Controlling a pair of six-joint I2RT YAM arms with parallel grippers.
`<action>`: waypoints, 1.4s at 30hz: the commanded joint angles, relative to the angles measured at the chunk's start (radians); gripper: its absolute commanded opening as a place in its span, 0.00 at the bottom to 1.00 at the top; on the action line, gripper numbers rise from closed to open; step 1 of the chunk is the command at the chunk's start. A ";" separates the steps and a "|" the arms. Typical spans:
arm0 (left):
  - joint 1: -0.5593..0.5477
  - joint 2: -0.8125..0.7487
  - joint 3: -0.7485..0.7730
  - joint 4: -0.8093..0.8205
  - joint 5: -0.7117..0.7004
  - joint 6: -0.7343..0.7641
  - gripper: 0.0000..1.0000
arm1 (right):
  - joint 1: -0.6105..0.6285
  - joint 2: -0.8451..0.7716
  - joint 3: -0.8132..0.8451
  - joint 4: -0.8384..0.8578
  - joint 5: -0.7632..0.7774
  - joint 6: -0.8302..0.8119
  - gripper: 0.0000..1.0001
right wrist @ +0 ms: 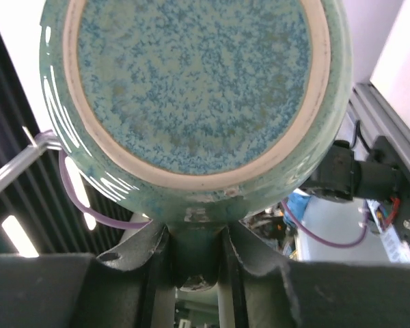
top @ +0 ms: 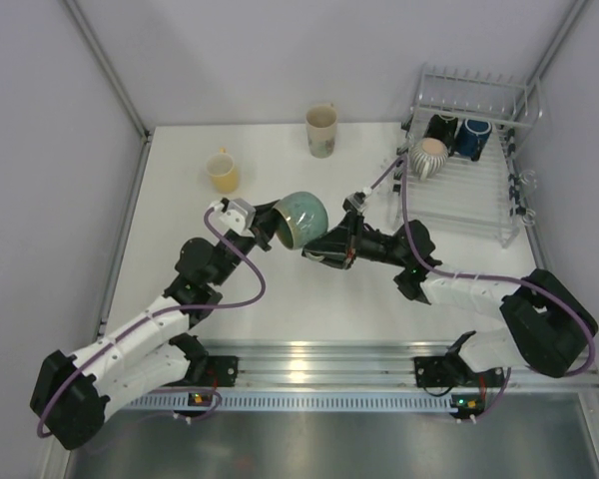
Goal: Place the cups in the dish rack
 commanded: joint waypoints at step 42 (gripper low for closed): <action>-0.009 0.077 0.412 -0.703 -0.052 -0.293 0.98 | -0.802 -0.310 0.443 -1.395 0.414 -1.144 0.00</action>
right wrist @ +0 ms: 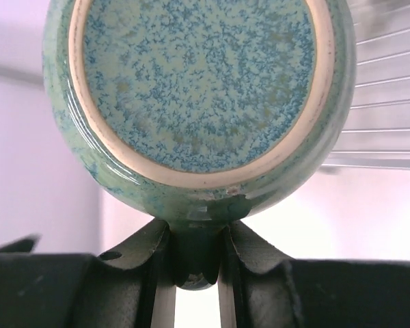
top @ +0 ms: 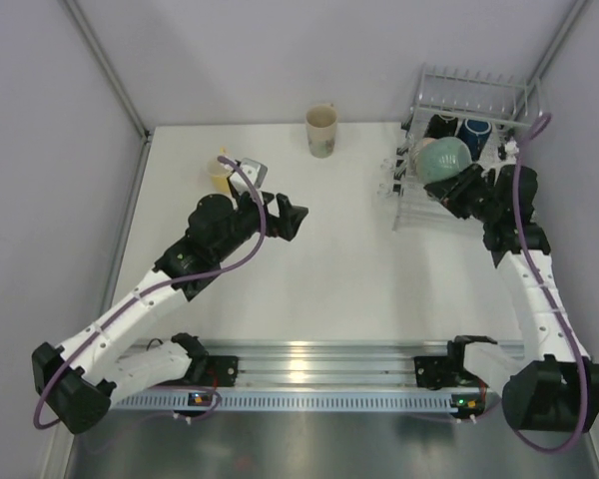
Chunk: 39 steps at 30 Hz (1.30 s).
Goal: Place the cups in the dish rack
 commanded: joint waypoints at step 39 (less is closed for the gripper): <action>0.002 -0.138 0.015 -0.149 -0.011 -0.067 0.98 | -0.101 0.745 0.492 0.070 0.791 -0.407 0.00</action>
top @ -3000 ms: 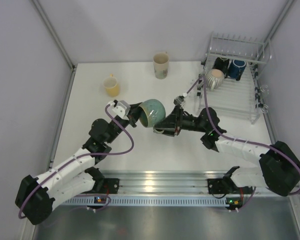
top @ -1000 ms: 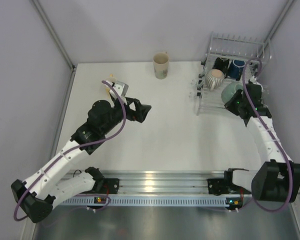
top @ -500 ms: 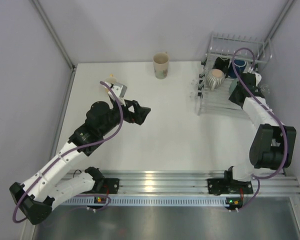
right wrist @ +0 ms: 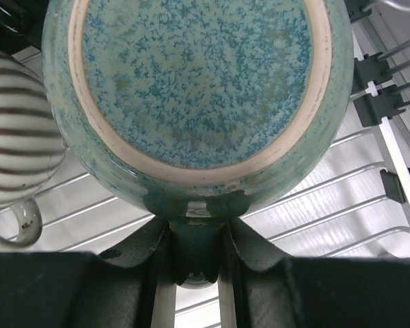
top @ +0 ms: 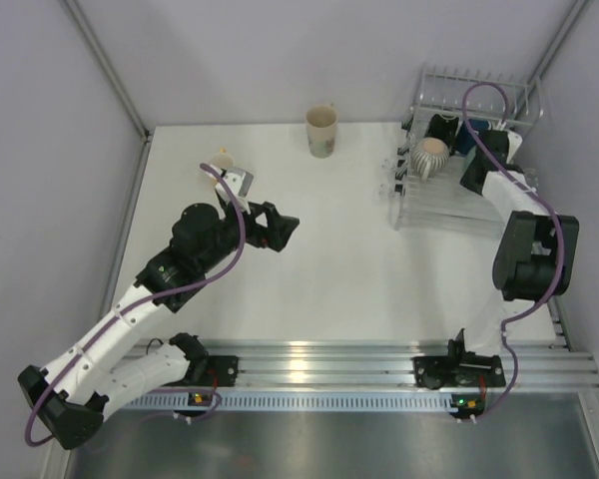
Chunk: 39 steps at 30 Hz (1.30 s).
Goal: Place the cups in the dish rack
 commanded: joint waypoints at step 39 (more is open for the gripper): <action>0.002 -0.018 0.060 -0.063 -0.109 -0.073 0.98 | 0.015 0.011 0.090 0.048 0.052 0.069 0.58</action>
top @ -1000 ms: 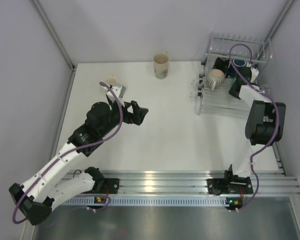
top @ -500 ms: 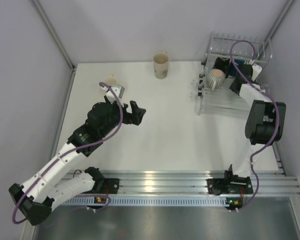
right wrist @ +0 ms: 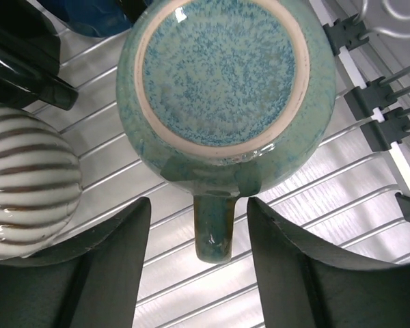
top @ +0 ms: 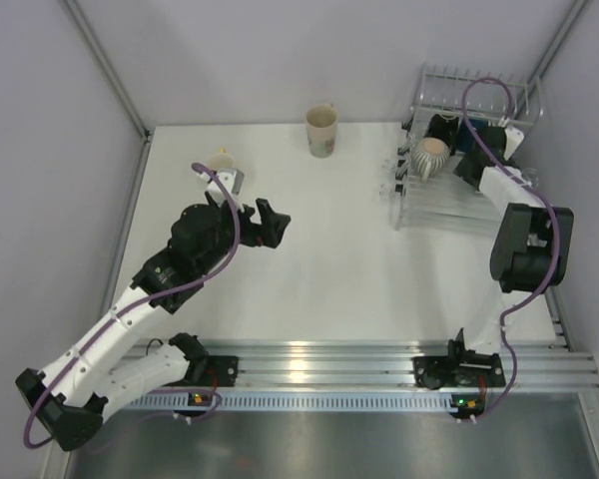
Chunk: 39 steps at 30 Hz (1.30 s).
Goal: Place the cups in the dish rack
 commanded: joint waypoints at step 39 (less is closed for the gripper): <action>0.444 0.561 0.504 -0.264 -0.072 -0.141 0.97 | 0.307 -1.205 -0.601 -0.226 -0.703 0.011 0.99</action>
